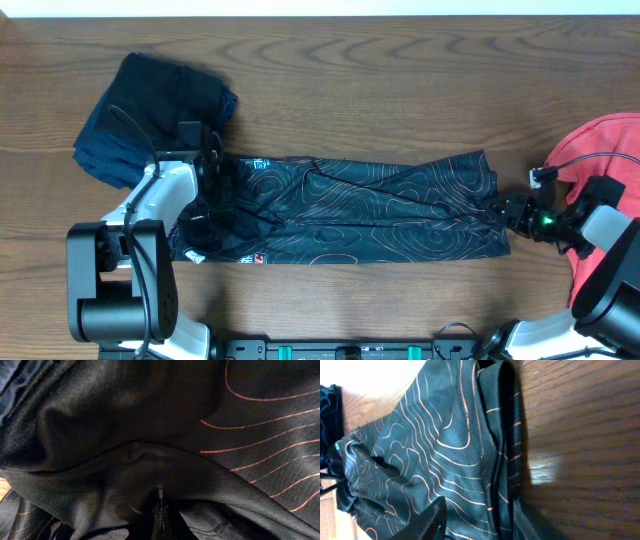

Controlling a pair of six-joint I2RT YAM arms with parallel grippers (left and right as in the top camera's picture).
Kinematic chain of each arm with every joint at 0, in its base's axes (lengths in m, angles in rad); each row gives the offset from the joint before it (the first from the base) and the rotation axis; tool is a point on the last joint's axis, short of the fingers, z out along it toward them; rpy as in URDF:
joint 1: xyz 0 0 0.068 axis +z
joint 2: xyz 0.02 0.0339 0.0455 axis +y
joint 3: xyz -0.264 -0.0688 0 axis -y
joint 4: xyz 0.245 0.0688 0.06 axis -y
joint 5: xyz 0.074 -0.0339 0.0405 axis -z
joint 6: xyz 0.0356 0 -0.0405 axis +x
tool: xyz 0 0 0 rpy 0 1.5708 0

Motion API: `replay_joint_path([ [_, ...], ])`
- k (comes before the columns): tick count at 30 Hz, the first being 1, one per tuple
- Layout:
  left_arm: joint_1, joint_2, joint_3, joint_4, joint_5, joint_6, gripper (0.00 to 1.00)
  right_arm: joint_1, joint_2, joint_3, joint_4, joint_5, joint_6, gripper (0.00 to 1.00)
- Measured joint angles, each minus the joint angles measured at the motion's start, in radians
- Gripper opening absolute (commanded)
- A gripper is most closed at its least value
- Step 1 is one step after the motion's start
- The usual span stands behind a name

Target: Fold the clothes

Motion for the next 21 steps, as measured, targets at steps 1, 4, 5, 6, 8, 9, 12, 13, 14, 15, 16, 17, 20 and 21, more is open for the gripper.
replay_joint_path([
  [1,0.000,0.000,0.000,0.000,0.000,0.000,0.07,0.001,0.000,0.000,0.000,0.003,0.000,0.32],
  [4,0.000,0.000,0.000,0.000,0.000,0.000,0.07,0.009,0.004,-0.001,0.007,0.019,-0.002,0.21],
  [5,0.000,0.000,0.000,0.000,0.000,0.000,0.06,0.011,0.004,-0.003,0.014,0.026,-0.002,0.17],
  [6,0.000,0.000,0.000,0.000,0.000,0.000,0.06,0.011,0.006,-0.005,0.019,0.031,0.001,0.11],
  [8,0.000,0.000,0.000,0.000,0.000,0.000,0.06,0.011,0.010,-0.005,0.024,0.044,0.007,0.01],
  [9,0.000,0.000,0.000,0.000,0.000,0.000,0.07,0.011,0.011,-0.005,0.024,0.050,0.012,0.01],
  [12,0.000,0.000,0.000,0.000,0.000,0.000,0.06,0.010,0.014,0.002,0.013,0.055,0.025,0.01],
  [13,0.000,0.000,0.000,0.000,0.000,0.000,0.06,0.010,0.014,0.008,0.003,0.060,0.034,0.01],
  [14,0.000,0.000,0.000,-0.001,0.000,0.000,0.07,0.010,0.015,0.013,-0.005,0.067,0.041,0.01],
  [15,0.000,0.000,0.002,-0.004,0.000,0.000,0.07,0.009,0.015,0.020,-0.015,0.075,0.051,0.01],
  [16,0.000,0.001,0.005,-0.008,0.000,0.000,0.08,0.006,0.015,0.027,-0.024,0.084,0.061,0.01],
  [17,0.000,0.003,0.009,-0.013,0.001,0.000,0.10,0.003,0.014,0.032,-0.031,0.091,0.070,0.01],
  [20,0.001,0.008,0.029,-0.047,0.033,0.003,0.22,-0.011,-0.002,0.049,-0.055,0.131,0.098,0.01],
  [21,0.001,0.008,0.037,-0.062,0.048,0.004,0.29,-0.016,-0.014,0.052,-0.059,0.148,0.110,0.01],
])
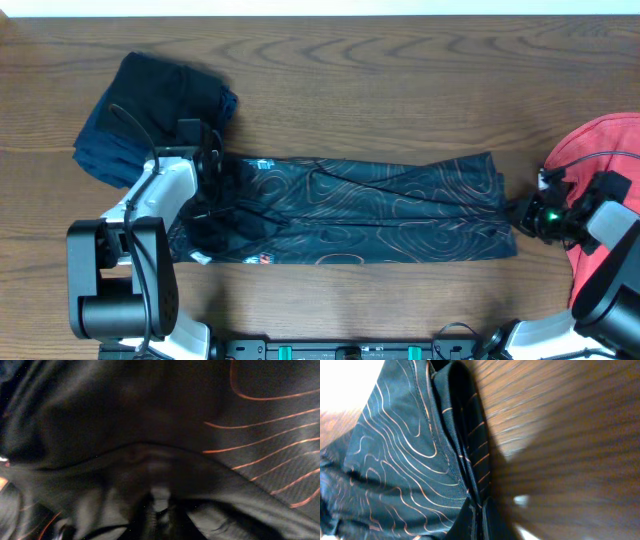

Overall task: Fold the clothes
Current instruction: 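Move the right gripper leftward along the strip toward the left gripper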

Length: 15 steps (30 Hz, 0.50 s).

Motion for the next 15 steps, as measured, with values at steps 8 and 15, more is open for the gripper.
replay_joint_path([
  [8,0.000,-0.045,0.116,-0.070,0.210,-0.003,0.58,-0.016,-0.130,0.026,-0.021,0.071,0.045,0.01],
  [15,0.000,-0.166,0.132,-0.085,0.356,-0.003,0.60,-0.008,-0.167,0.026,-0.060,0.088,0.063,0.01],
])
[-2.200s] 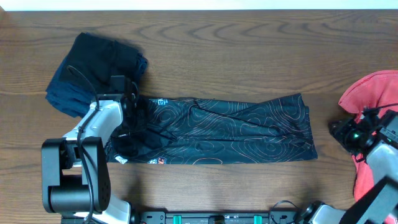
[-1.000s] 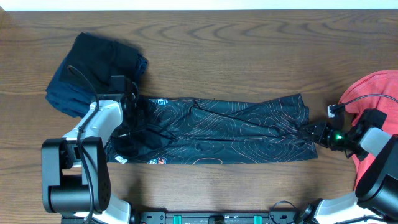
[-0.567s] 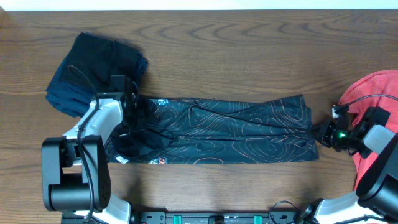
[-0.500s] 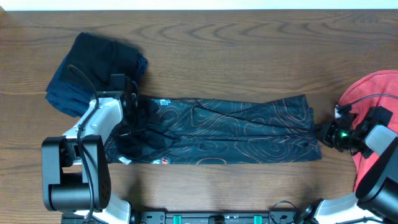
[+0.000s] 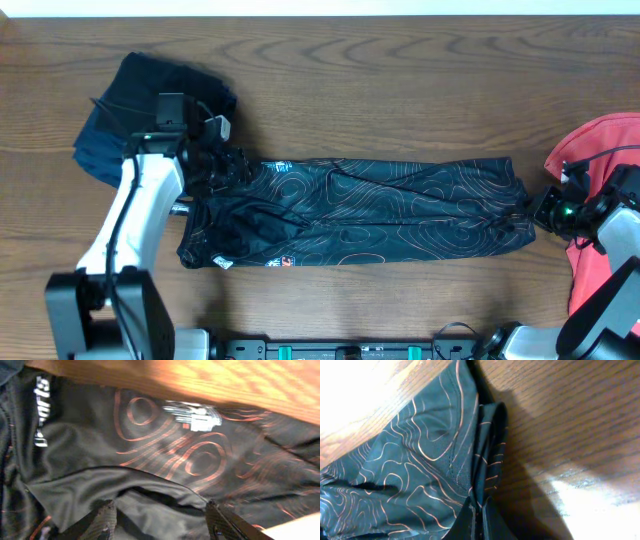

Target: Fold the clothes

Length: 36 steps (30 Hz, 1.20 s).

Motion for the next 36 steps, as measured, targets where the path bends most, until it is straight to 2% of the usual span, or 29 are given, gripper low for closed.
replay_joint_path([
  [6,0.000,-0.056,0.000,-0.011,0.026,0.000,0.60,0.122,-0.056,0.000,-0.034,0.009,0.008,0.01],
  [15,0.000,-0.068,0.000,-0.014,0.040,0.000,0.60,0.448,-0.077,0.000,-0.051,0.069,0.083,0.01],
  [23,0.000,-0.068,0.000,-0.014,0.042,0.000,0.60,0.710,-0.077,0.000,0.003,0.155,0.190,0.01],
  [30,0.000,-0.068,0.000,-0.014,0.042,0.000,0.61,0.837,-0.077,0.000,0.073,0.198,0.276,0.01],
  [31,0.000,-0.068,0.000,-0.014,0.042,0.000,0.61,0.846,-0.077,0.000,0.080,0.202,0.285,0.06],
  [32,0.000,-0.068,0.000,-0.014,0.042,0.000,0.61,0.853,-0.077,0.000,0.086,0.204,0.296,0.24],
  [33,0.000,-0.068,0.000,-0.014,0.042,0.000,0.61,0.860,-0.077,0.000,0.089,0.208,0.306,0.32],
  [36,0.000,-0.068,0.000,-0.014,0.042,0.000,0.61,0.869,-0.077,0.000,0.091,0.205,0.312,0.32],
])
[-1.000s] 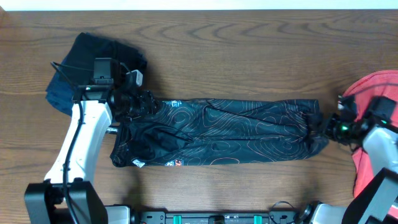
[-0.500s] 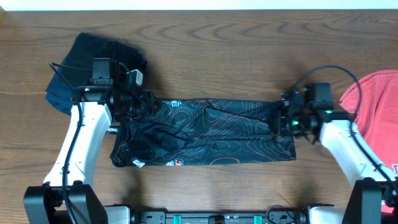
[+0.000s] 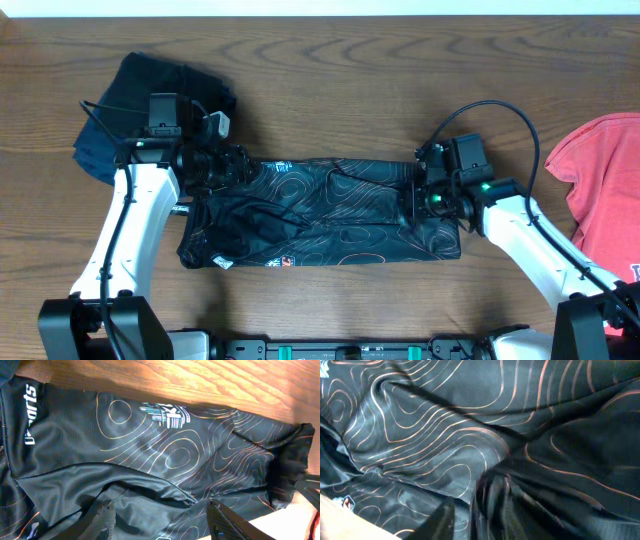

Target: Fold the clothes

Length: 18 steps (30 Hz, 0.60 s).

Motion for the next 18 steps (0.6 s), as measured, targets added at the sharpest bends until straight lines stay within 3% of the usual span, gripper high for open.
replay_joint_path([
  [6,0.000,0.000,0.000,0.000,0.000,0.000,0.61,-0.019,-0.061,0.000,-0.011,-0.014,-0.005,0.34],
  [11,0.000,0.000,0.000,0.000,0.000,0.000,0.61,-0.130,-0.175,0.005,-0.080,0.007,-0.013,0.24],
  [12,0.000,0.000,0.000,0.000,0.000,0.000,0.61,-0.152,-0.179,0.007,-0.105,0.010,-0.012,0.25],
  [14,0.000,0.000,0.000,0.000,0.000,0.000,0.61,-0.183,-0.171,0.008,-0.157,0.020,-0.011,0.37],
  [18,0.000,0.000,0.000,0.001,0.000,0.000,0.61,-0.184,-0.105,0.008,-0.196,0.024,-0.024,0.48],
])
